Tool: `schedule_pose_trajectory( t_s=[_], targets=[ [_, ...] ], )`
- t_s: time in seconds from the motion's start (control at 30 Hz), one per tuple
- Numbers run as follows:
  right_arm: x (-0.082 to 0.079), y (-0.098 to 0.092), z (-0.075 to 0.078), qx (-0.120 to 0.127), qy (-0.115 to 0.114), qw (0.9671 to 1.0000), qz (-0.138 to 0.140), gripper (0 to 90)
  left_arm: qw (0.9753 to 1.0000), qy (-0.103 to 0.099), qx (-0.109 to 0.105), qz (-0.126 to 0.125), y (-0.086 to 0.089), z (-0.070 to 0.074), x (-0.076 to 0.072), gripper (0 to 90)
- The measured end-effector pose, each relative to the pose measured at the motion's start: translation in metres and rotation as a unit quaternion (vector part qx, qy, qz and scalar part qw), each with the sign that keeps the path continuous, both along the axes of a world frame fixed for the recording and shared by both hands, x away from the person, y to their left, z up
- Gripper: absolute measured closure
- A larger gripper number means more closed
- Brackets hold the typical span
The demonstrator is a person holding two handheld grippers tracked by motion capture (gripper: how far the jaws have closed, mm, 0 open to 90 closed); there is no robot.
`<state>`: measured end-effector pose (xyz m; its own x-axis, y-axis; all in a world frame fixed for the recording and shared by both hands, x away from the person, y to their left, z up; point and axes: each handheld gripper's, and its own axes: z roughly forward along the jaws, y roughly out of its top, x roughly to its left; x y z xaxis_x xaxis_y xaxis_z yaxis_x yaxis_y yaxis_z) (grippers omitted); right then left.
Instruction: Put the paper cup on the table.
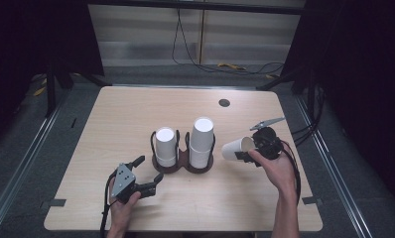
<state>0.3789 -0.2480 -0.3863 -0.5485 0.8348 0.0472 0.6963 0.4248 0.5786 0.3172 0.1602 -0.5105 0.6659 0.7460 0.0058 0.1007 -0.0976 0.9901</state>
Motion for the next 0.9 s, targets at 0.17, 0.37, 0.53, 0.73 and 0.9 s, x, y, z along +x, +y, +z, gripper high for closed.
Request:
schedule_pose_trajectory(
  t_s=[0.17, 0.37, 0.53, 0.73, 0.9],
  targets=[
    [0.011, 0.000, 0.002, -0.023, 0.026, 0.9993, 0.013, 25.1, 0.9999, -0.001, -0.010, 0.006, 0.001, -0.001, 0.000, 16.1],
    [0.019, 0.003, 0.003, -0.059, 0.052, 0.9968, 0.013, 24.8, 0.9999, -0.007, -0.007, 0.010, 0.000, -0.001, -0.002, 16.0],
    [0.027, 0.006, 0.001, -0.087, 0.071, 0.9936, 0.012, 24.6, 0.9999, -0.007, -0.011, 0.010, 0.001, -0.001, -0.002, 15.8],
    [0.038, 0.011, -0.005, -0.124, 0.091, 0.9877, 0.026, 23.9, 0.9999, -0.007, -0.009, 0.010, 0.001, -0.001, -0.002, 15.8],
    [0.042, 0.014, -0.008, -0.155, 0.101, 0.9825, 0.024, 23.6, 0.9999, -0.007, -0.009, 0.010, 0.001, -0.001, -0.002, 15.8]
  ],
)
